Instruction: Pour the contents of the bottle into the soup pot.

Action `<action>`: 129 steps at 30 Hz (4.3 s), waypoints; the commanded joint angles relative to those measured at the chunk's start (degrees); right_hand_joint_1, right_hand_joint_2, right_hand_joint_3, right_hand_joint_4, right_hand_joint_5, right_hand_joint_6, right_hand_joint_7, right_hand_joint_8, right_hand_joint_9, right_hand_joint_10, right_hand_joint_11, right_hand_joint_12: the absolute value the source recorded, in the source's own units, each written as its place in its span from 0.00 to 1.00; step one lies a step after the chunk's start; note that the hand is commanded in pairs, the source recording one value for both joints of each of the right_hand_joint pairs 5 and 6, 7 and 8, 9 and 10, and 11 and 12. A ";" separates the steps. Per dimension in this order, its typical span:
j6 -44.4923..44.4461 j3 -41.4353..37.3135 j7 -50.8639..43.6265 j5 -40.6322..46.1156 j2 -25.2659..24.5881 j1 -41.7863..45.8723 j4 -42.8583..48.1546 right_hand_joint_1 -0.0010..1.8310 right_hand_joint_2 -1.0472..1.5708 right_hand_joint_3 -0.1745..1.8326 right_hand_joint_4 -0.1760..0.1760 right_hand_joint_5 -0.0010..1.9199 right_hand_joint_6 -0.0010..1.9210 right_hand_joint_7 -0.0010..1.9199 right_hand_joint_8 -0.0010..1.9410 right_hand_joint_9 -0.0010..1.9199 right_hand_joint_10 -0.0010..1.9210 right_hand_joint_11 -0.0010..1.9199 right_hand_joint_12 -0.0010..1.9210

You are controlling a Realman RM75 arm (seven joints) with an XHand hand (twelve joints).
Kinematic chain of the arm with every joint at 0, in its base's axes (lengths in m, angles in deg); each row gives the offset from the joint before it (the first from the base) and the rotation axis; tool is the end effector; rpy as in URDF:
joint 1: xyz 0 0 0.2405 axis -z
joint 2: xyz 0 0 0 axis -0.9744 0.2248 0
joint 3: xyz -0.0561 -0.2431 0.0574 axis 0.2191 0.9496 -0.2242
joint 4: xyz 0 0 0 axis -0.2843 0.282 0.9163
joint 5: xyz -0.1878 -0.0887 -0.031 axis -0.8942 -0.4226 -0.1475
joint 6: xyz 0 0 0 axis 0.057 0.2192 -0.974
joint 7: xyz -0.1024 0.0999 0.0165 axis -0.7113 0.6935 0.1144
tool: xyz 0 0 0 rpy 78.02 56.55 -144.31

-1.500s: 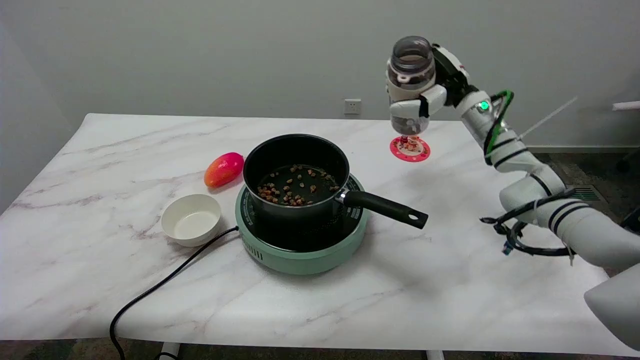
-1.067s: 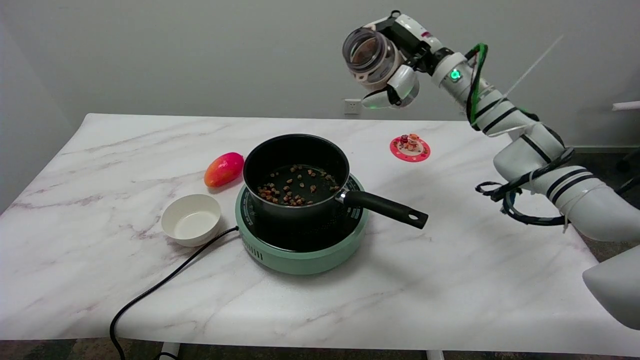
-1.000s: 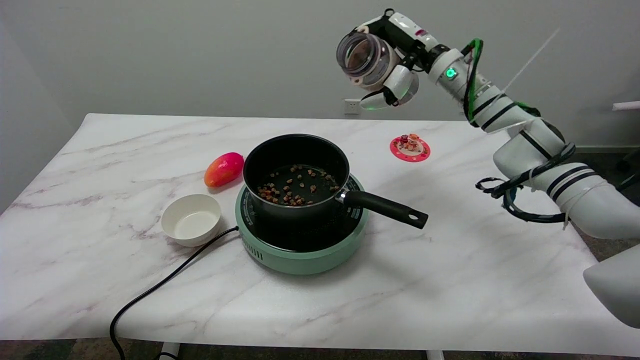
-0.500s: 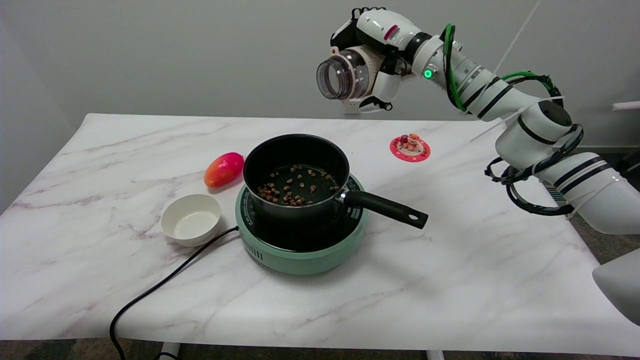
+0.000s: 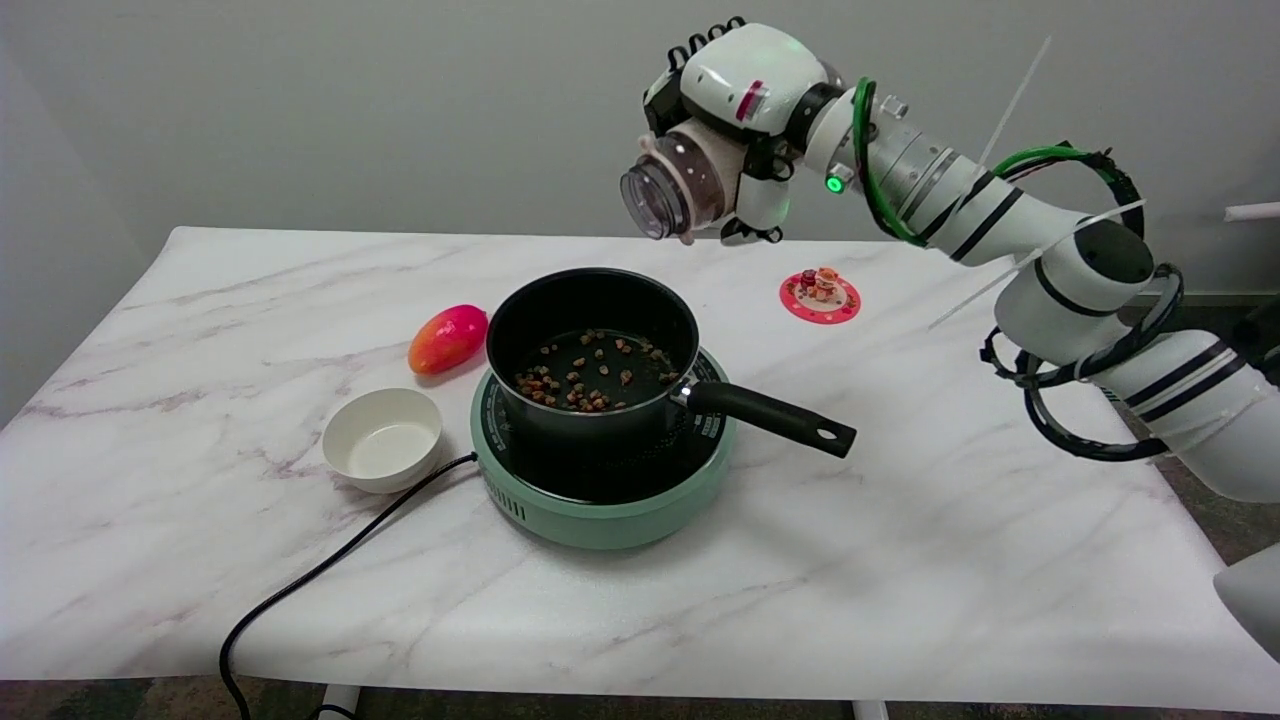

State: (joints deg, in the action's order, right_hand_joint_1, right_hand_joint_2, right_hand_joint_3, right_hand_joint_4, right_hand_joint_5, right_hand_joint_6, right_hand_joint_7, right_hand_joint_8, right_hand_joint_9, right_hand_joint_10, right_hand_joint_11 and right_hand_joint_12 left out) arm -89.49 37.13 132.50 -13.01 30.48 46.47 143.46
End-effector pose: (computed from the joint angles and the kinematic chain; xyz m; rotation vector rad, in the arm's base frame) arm -0.0638 -0.4119 0.3063 2.0540 0.3687 0.1415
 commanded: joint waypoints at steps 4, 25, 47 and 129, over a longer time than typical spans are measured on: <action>3.14 6.43 -3.20 -10.14 0.73 1.30 10.86 0.83 0.77 0.52 0.50 1.00 1.00 1.00 0.99 0.77 0.77 0.64 0.64; 2.11 16.03 -2.65 -19.95 1.47 -5.30 8.19 0.83 0.76 0.54 0.50 1.00 1.00 1.00 0.99 0.77 0.77 0.64 0.64; 0.17 18.57 -0.37 -26.70 3.69 -11.72 2.62 0.83 0.75 0.55 0.50 1.00 1.00 1.00 0.99 0.77 0.77 0.64 0.64; 5.95 34.54 23.07 -56.43 6.49 -22.46 10.99 0.79 0.84 0.40 0.50 1.00 1.00 1.00 0.99 0.80 0.80 0.66 0.65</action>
State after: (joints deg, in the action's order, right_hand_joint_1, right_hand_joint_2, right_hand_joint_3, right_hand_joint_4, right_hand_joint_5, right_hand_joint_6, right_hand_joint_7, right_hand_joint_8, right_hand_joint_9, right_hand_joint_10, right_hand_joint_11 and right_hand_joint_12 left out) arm -85.76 71.35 152.31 -66.90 35.32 22.55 153.25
